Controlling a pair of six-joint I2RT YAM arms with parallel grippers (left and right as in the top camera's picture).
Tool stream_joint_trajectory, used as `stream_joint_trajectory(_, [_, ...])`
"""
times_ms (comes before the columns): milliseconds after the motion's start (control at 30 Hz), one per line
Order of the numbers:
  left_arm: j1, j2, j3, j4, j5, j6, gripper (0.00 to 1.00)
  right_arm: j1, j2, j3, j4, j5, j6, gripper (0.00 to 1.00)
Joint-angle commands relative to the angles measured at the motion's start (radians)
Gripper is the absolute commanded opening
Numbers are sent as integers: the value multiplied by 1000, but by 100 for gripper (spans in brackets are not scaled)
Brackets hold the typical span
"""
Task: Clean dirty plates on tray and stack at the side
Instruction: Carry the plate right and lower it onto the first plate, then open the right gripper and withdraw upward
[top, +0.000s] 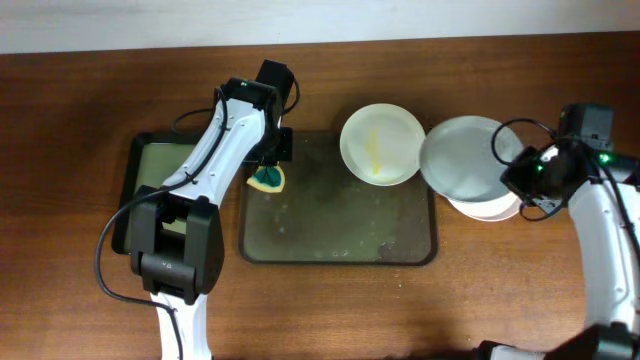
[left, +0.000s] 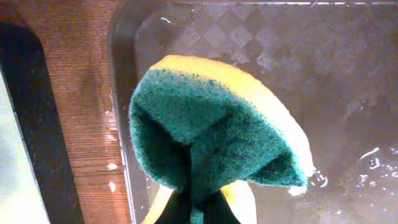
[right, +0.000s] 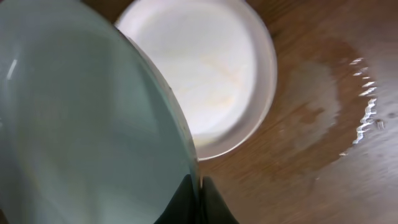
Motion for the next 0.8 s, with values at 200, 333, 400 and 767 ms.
stream_joint_trajectory(200, [-1, 6, 17, 10, 0, 16, 0, -59, 276, 17, 117, 169, -47, 20])
stream_joint_trajectory(333, [-1, 6, 17, 10, 0, 16, 0, -56, 278, 91, 81, 19, -116, 39])
stream_joint_trajectory(400, [-1, 6, 17, 10, 0, 16, 0, -50, 270, 204, -7, -22, -117, 40])
stream_joint_trajectory(767, [-1, 6, 17, 9, 0, 16, 0, 264, 350, 312, -41, -118, -67, 39])
